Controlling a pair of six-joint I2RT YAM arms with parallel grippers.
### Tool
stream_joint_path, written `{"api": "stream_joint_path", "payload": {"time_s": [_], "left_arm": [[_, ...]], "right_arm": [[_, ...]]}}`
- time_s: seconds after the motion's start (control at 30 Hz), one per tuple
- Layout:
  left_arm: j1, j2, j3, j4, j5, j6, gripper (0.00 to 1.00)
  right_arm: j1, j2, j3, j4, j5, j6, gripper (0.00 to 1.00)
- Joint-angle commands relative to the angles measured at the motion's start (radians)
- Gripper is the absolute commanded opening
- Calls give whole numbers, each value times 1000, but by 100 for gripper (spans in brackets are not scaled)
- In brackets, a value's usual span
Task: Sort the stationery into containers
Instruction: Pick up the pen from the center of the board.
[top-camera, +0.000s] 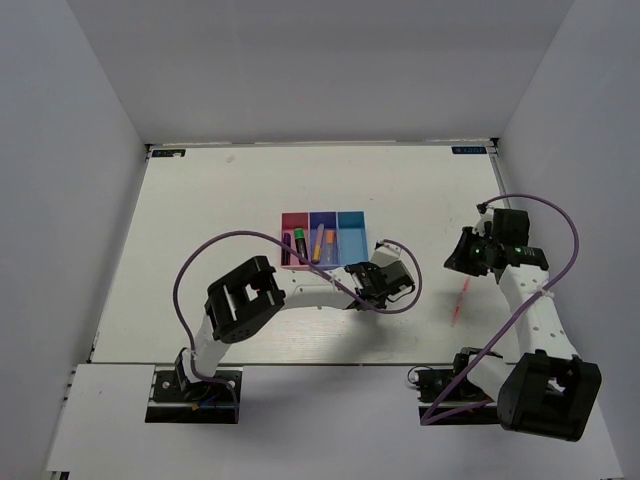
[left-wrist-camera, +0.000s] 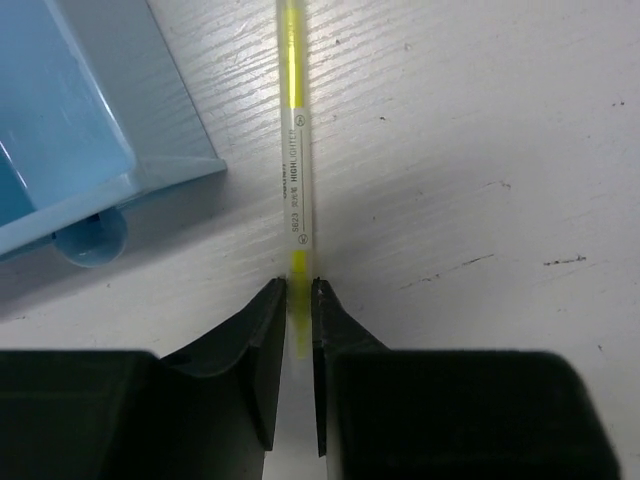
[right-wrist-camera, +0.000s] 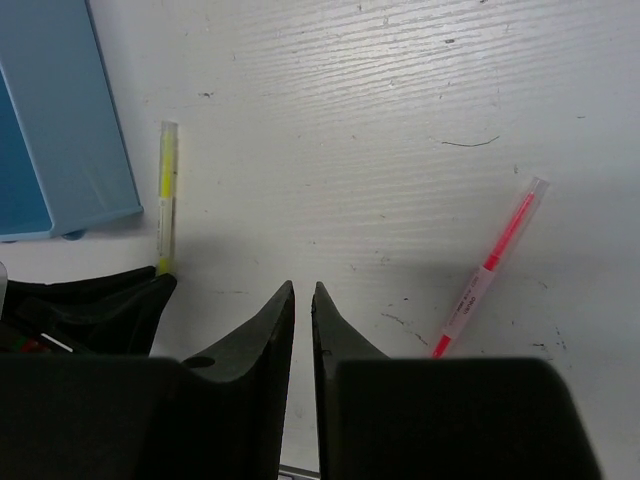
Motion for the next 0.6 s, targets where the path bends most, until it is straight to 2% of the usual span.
{"api": "stream_joint_path", "payload": {"time_s": [0.0, 0.03, 0.13, 0.2, 0.33, 0.5, 0.57], "left_arm": [[-18, 45, -1, -77, -24, -40, 26], [-23, 48, -22, -80, -23, -46, 18], [-32, 51, -50, -80, -11, -57, 5], [-47, 36, -58, -77, -6, -49, 1], [-82, -27, -59, -76, -12, -11, 1], [-98, -160, -82, -76, -35, 5, 1], [-96, -189, -91, -74, -61, 17, 1]], "right_arm": [[-18, -22, -3, -11, -33, 16, 16], [-23, -24, -5, -11, -41, 19, 16], [-35, -26, -5, -11, -52, 18, 16], [-41, -26, -6, -14, -56, 18, 16], [-55, -26, -6, -14, -66, 16, 25], [-69, -30, -3, -17, -87, 7, 48], [-75, -27, -2, -15, -96, 1, 52]]}}
